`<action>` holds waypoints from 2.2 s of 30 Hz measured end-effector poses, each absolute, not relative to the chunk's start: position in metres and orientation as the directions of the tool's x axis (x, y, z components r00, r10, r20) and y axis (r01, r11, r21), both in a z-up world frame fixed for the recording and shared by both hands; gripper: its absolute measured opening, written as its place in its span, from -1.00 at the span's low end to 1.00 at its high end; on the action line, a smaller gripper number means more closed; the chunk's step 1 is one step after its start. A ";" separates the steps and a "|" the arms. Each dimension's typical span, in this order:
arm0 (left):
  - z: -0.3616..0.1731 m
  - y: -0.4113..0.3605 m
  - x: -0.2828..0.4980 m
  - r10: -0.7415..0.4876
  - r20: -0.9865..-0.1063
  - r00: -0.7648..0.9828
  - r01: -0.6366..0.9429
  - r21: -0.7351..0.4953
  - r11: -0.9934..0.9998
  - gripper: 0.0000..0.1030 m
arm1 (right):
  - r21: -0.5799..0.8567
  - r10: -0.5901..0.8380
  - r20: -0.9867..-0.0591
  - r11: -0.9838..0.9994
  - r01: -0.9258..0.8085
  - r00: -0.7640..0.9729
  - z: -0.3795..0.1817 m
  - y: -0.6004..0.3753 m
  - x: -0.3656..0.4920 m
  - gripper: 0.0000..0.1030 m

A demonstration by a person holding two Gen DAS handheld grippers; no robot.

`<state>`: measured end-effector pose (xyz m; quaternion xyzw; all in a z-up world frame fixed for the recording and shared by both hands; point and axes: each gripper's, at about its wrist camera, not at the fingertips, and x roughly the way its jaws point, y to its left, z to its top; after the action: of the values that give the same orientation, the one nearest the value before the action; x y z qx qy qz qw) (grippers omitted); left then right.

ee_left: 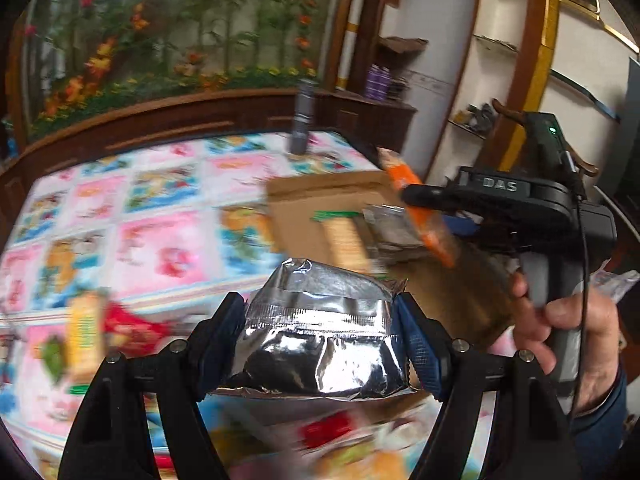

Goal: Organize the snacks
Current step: 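Lift the orange cracker pack with the right tool and carry it over the box, then lower the orange cracker pack into the box and open the right tool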

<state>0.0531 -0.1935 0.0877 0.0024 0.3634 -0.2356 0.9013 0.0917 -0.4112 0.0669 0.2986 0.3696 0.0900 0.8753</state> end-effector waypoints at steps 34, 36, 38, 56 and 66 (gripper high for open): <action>0.023 -0.275 0.050 -0.401 -0.720 0.566 0.553 -0.030 0.833 0.47 | 0.251 0.143 -0.811 0.961 0.118 0.567 0.030 -0.390 0.078 0.10; 0.023 -0.275 0.049 -0.404 -0.719 0.566 0.552 -0.034 0.833 0.47 | 0.240 0.136 -0.815 0.964 0.115 0.563 0.030 -0.389 0.078 0.10; 0.024 -0.274 0.047 -0.405 -0.718 0.566 0.552 -0.035 0.833 0.47 | 0.230 0.129 -0.819 0.967 0.113 0.560 0.030 -0.387 0.077 0.10; 0.023 -0.275 0.043 -0.400 -0.717 0.571 0.554 -0.023 0.832 0.47 | 0.204 0.115 -0.835 0.973 0.107 0.538 0.024 -0.381 0.078 0.11; 0.023 -0.275 0.043 -0.400 -0.717 0.571 0.554 -0.022 0.832 0.47 | 0.205 0.117 -0.835 0.973 0.108 0.538 0.025 -0.380 0.078 0.13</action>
<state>0.0432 -0.2746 0.0231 0.1030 0.3755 -0.2709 0.8803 0.0780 -0.3801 0.0247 0.1169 0.4808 0.0024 0.8690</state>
